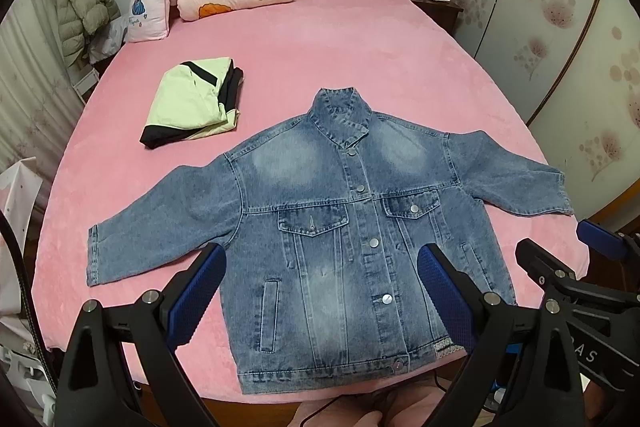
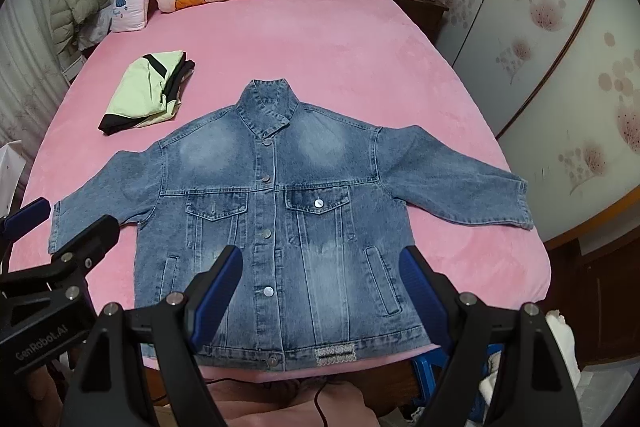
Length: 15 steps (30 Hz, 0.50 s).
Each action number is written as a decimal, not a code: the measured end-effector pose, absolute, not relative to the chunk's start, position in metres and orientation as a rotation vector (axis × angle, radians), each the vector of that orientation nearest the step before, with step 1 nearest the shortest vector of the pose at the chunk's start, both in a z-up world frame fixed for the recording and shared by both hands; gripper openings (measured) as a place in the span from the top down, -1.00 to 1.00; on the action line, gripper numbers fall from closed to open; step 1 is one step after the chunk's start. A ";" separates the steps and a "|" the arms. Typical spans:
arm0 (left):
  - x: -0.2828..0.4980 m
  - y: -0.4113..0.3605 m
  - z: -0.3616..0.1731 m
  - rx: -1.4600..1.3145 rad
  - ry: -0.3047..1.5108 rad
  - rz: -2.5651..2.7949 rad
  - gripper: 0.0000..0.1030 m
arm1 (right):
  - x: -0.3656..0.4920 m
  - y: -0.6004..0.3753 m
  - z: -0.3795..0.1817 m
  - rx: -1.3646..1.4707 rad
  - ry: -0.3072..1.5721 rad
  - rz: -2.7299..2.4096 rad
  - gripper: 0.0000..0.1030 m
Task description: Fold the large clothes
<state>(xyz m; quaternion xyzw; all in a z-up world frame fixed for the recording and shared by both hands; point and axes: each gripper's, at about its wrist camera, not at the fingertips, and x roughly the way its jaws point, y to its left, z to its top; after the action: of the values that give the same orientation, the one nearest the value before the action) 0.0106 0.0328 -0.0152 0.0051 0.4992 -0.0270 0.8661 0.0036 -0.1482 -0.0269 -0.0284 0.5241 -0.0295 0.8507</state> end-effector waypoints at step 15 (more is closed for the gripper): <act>0.018 0.041 -0.026 -0.016 1.107 -0.067 -0.86 | 0.007 -0.145 -0.035 -0.061 1.126 -0.082 -0.56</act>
<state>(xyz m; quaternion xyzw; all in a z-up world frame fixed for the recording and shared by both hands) 0.0184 0.0414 -0.0263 -0.0075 0.5257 -0.0320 0.8500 0.0068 -0.1449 -0.0350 -0.0289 0.5333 -0.0388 0.8445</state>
